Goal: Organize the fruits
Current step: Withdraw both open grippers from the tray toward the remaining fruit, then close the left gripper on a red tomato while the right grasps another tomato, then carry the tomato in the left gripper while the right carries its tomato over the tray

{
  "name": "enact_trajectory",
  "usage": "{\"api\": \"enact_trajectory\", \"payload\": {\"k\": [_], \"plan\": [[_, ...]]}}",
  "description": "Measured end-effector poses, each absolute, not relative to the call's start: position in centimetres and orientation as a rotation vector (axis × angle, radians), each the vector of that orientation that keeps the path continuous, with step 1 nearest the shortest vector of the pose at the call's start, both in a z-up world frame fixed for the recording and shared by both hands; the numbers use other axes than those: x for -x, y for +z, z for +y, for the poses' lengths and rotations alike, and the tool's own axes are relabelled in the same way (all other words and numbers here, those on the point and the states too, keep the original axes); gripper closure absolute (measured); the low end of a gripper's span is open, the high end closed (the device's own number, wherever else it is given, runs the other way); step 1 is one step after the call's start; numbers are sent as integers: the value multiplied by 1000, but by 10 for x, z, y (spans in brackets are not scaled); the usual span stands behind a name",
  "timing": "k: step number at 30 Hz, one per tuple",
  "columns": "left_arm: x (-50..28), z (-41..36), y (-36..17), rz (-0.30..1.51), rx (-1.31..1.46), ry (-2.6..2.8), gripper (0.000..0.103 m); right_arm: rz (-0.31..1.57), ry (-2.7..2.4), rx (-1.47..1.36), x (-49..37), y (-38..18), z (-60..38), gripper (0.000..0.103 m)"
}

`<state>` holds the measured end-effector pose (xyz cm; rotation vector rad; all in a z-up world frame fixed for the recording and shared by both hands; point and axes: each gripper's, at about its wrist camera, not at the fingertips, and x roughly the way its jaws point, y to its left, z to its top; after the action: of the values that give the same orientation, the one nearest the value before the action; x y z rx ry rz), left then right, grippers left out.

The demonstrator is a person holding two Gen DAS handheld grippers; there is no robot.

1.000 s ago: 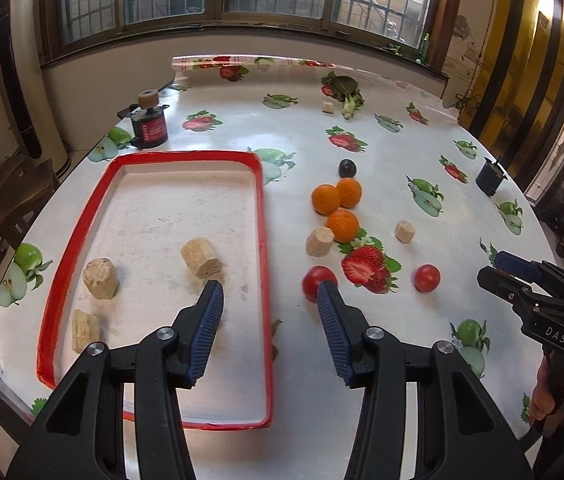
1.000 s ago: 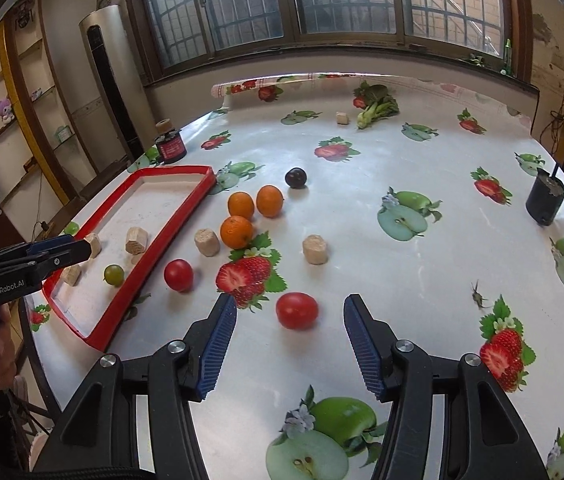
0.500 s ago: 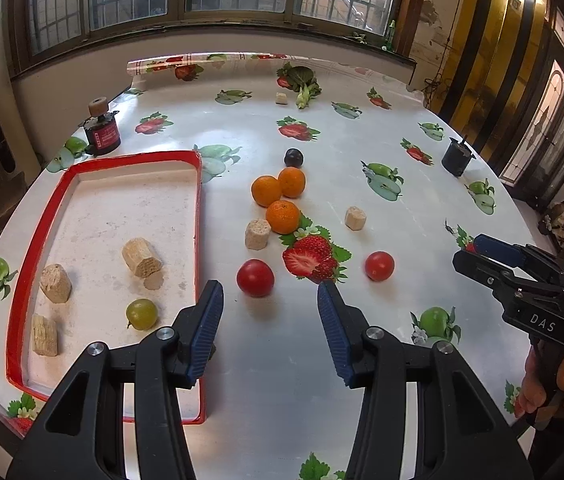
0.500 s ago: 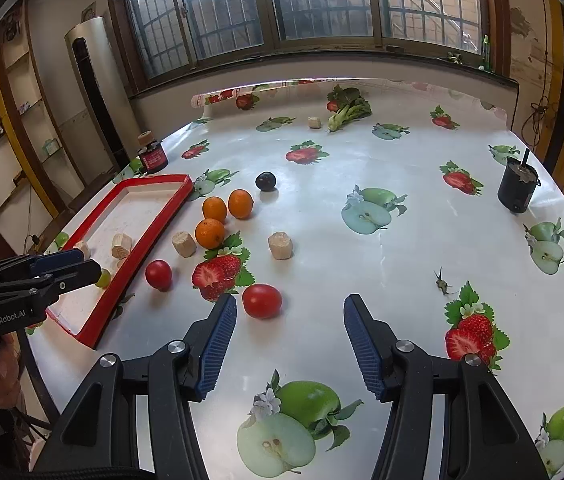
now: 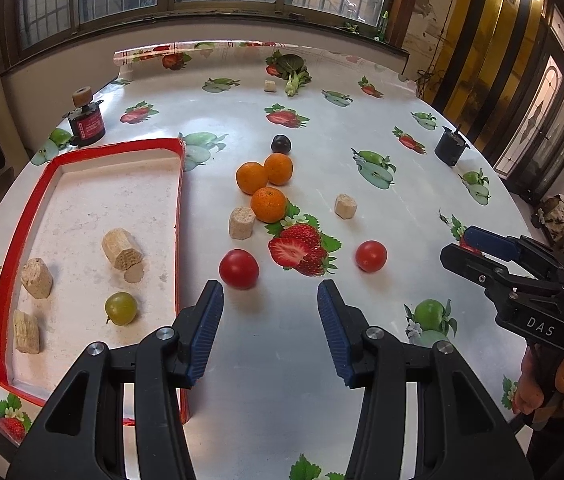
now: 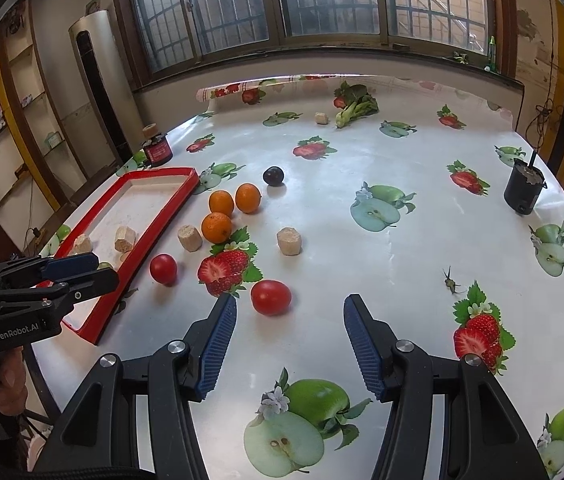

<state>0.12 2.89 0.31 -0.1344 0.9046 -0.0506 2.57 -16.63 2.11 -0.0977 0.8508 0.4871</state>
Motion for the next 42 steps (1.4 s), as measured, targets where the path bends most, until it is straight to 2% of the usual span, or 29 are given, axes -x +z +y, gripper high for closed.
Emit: {"api": "enact_trajectory", "payload": {"k": [25, 31, 34, 35, 36, 37, 42], "plan": [[-50, 34, -54, 1030, 107, -17, 56, 967, 550, 110, -59, -27, -130, 46], [-59, 37, -63, 1046, 84, -23, 56, 1004, 546, 129, -76, -46, -116, 57], [-60, 30, -65, 1035, 26, -14, 58, 1009, 513, 161, -80, -53, -113, 64], [-60, 30, -65, 1027, 19, -12, 62, 998, 512, 166, -80, -53, -114, 69], [-60, 30, -65, 1023, 23, -15, 65, 997, 513, 169, -79, -53, -115, 69], [-60, 31, -64, 1021, 32, -20, 75, 997, 515, 166, -79, -53, -116, 69], [-57, 35, -59, 1018, 70, -40, 75, 994, 521, 149, -77, -48, -121, 69]]}}
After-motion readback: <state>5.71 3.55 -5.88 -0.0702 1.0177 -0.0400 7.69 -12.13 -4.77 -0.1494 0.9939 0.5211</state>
